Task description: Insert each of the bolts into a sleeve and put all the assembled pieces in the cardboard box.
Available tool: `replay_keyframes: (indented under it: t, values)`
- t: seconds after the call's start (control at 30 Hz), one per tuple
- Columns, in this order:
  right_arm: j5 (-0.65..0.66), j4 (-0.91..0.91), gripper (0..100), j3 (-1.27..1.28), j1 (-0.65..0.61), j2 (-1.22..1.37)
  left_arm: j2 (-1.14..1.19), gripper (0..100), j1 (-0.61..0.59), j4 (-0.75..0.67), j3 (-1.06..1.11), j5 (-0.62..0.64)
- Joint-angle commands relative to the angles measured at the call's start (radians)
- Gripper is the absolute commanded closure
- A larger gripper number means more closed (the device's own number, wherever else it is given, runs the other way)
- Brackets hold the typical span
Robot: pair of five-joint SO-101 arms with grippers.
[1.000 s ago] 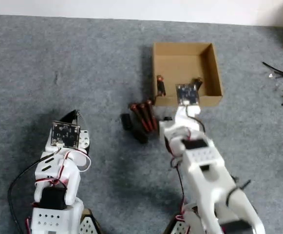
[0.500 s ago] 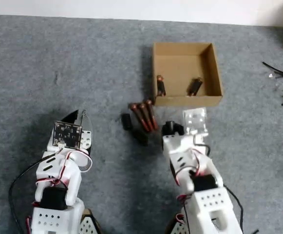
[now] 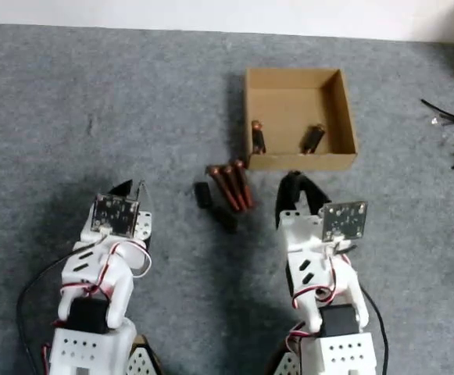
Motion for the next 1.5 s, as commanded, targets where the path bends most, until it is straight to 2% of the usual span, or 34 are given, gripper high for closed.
replay_keyframes:
  t: [0.0,0.1,0.2,0.3,0.5,0.63,0.73,0.83,0.97,1.1,1.23,1.47]
  values:
    - [0.011,0.045,99.4,0.105,0.012,-0.062,0.220,93,0.025,-0.031,-0.140,-0.005]
    - [0.011,0.073,99.4,0.105,0.012,-0.081,0.510,92,0.048,-0.095,-0.265,-0.002]
    - [0.012,0.079,99.4,0.105,0.013,-0.081,0.822,92,0.136,-0.112,-0.420,0.002]
    - [0.012,0.079,99.4,0.105,0.013,-0.081,1.092,92,0.222,-0.112,-0.559,0.115]
    - [0.012,0.076,99.4,0.104,0.013,-0.081,1.412,92,0.278,-0.112,-0.832,0.247]
    - [0.012,0.076,99.4,0.104,0.013,-0.085,1.564,90,0.272,-0.112,-0.937,0.407]
    - [0.012,0.076,99.4,0.104,0.013,-0.085,1.667,81,0.278,-0.112,-0.998,0.508]
    - [0.012,0.076,99.4,0.104,0.013,-0.088,1.748,76,0.302,-0.112,-1.053,0.522]
    - [0.012,0.074,99.4,0.104,0.013,-0.090,1.811,77,0.355,-0.112,-1.096,0.456]
    - [0.012,0.074,99.4,0.104,0.013,-0.090,1.816,77,0.337,-0.114,-1.102,0.450]
    - [0.012,0.054,99.4,0.104,0.013,-0.082,1.816,77,0.331,-0.110,-1.102,0.551]
    - [0.012,0.051,99.4,0.104,0.013,-0.082,1.827,77,0.334,-0.110,-1.116,0.568]
